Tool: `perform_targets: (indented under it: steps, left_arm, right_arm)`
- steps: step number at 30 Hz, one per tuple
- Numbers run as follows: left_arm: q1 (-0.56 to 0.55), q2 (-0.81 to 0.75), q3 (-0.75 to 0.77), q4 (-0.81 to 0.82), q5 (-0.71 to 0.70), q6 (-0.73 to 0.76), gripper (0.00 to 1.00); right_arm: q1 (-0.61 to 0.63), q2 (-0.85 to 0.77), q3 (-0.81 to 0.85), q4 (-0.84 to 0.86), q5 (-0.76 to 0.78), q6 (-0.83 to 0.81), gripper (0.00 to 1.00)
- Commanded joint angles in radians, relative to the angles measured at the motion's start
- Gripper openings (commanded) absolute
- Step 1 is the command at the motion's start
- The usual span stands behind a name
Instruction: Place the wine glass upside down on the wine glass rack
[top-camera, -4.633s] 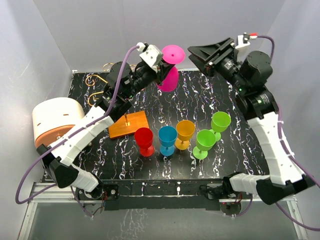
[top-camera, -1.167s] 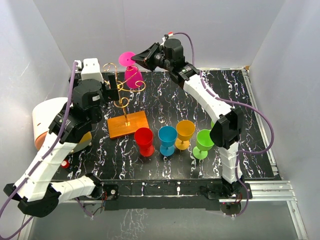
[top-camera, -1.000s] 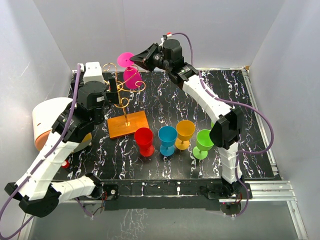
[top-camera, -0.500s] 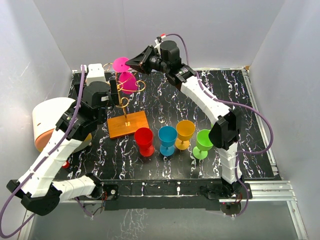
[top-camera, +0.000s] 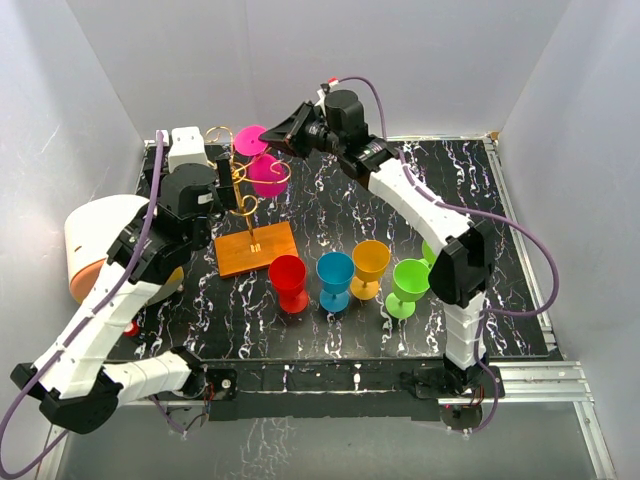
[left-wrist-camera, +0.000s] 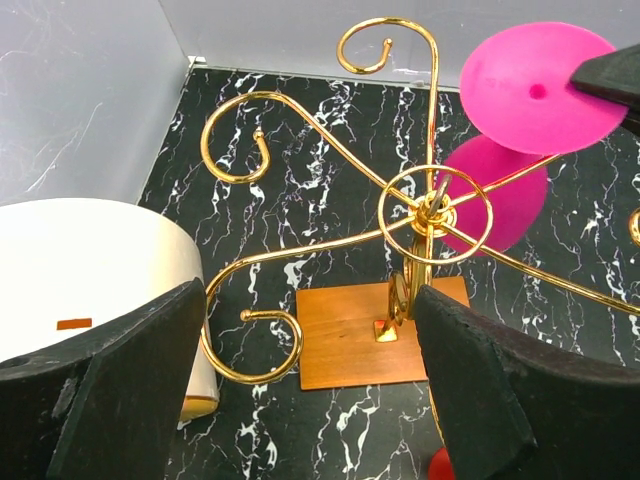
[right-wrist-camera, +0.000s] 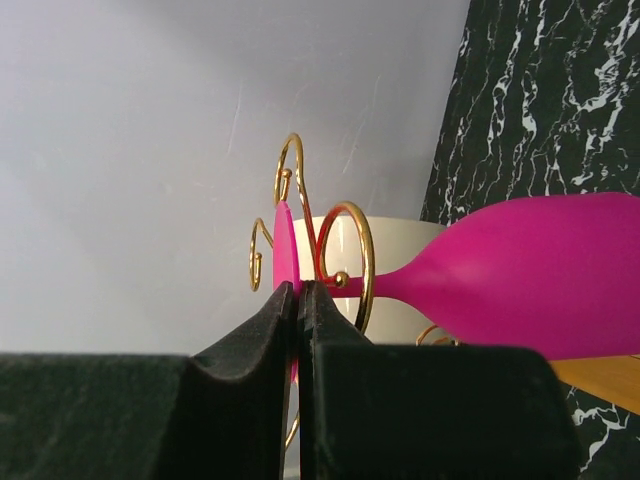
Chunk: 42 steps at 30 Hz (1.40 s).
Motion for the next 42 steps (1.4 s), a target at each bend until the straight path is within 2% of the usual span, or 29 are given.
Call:
perform_targets:
  steps: [1,15,26,35,38,42]
  left_arm:
    - [0.008,-0.038,0.045,0.018,-0.011,-0.002,0.84]
    - [0.008,-0.062,0.061,0.02,0.047,-0.02,0.85]
    - [0.008,-0.073,0.068,0.025,0.089,-0.032,0.86]
    - [0.008,-0.082,0.056,0.039,0.109,-0.039,0.87]
    - [0.007,-0.078,0.05,0.04,0.114,-0.04,0.87]
    - [0.009,-0.077,0.041,0.04,0.116,-0.043,0.88]
  right_arm:
    - [-0.002,-0.127,-0.037,0.052,0.088,-0.034,0.0]
    - [-0.025,-0.15,-0.064,0.031,0.16,-0.038,0.0]
    - [-0.036,-0.021,0.09,-0.003,0.11,-0.052,0.0]
    - [-0.036,0.012,0.125,-0.016,0.093,-0.069,0.0]
    - [-0.034,0.009,0.126,-0.036,0.116,-0.088,0.1]
    - [-0.034,0.013,0.127,-0.058,0.128,-0.103,0.17]
